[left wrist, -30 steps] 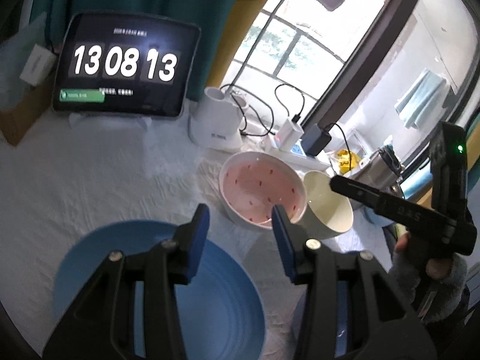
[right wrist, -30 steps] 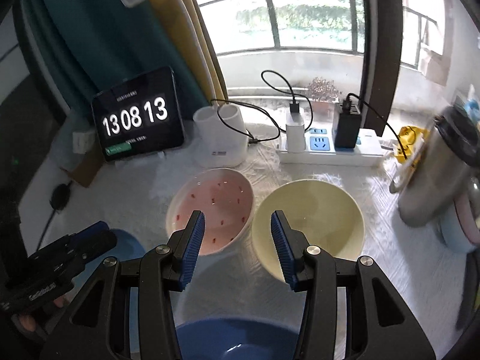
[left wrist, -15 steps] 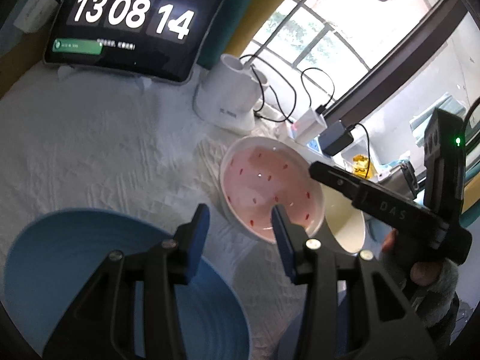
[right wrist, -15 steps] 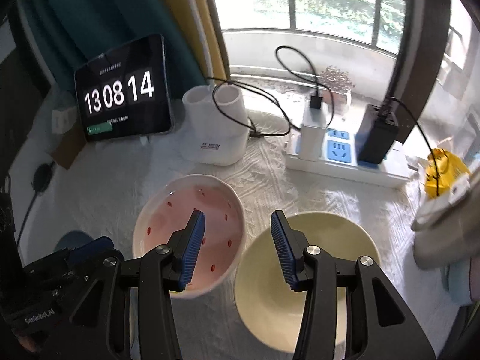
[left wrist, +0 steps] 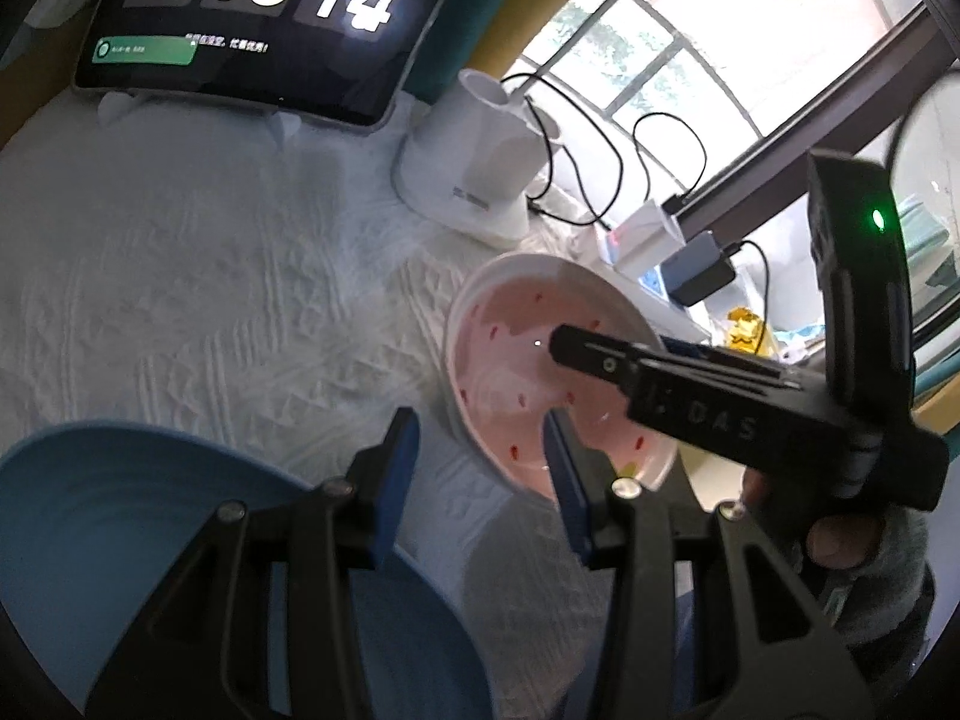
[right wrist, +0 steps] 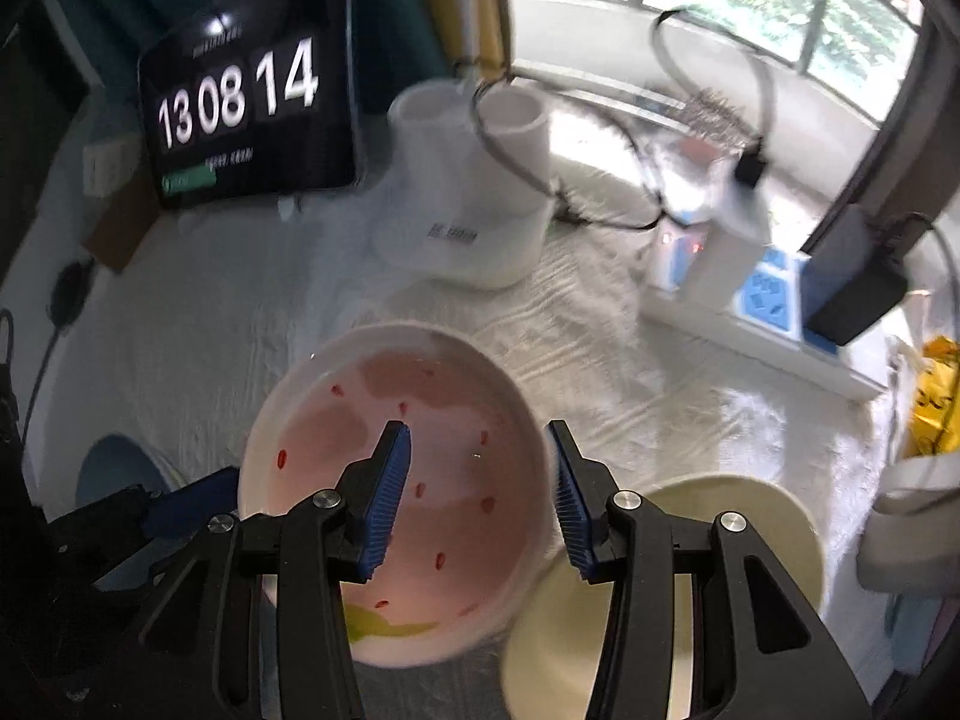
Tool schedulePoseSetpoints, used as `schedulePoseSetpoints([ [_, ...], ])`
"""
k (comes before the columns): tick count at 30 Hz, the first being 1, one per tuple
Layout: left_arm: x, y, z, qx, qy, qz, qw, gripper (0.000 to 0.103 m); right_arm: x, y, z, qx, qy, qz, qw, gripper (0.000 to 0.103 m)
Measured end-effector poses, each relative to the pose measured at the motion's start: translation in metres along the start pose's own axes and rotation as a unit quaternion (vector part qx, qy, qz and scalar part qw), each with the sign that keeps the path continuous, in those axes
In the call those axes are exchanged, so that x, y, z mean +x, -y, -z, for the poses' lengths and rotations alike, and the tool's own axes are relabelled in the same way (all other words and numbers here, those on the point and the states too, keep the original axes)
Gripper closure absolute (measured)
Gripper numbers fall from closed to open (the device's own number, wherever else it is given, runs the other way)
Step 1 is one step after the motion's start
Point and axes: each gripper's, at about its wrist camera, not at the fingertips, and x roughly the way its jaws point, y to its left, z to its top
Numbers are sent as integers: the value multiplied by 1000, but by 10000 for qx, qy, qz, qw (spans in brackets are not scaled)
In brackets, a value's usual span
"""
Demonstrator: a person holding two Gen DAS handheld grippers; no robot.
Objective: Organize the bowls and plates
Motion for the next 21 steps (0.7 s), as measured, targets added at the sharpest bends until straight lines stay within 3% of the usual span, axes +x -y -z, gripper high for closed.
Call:
schedulePoseSetpoints([
  [5,3,3,0,29,-49,-33,10000,58,6,-6,-6,-137,-138,163,9997,54],
  [9,5,6,1,78,-85,211,9997,58,10,-5,-7,-123,-155,206,9996,55],
  [15,5,7,0,122,-14,102,9999,59,5,-2,-5,-101,-64,341,9993,74],
  [21,3,5,1,167,22,138,9998,59,0,2,1,-60,-8,355,9994,86],
])
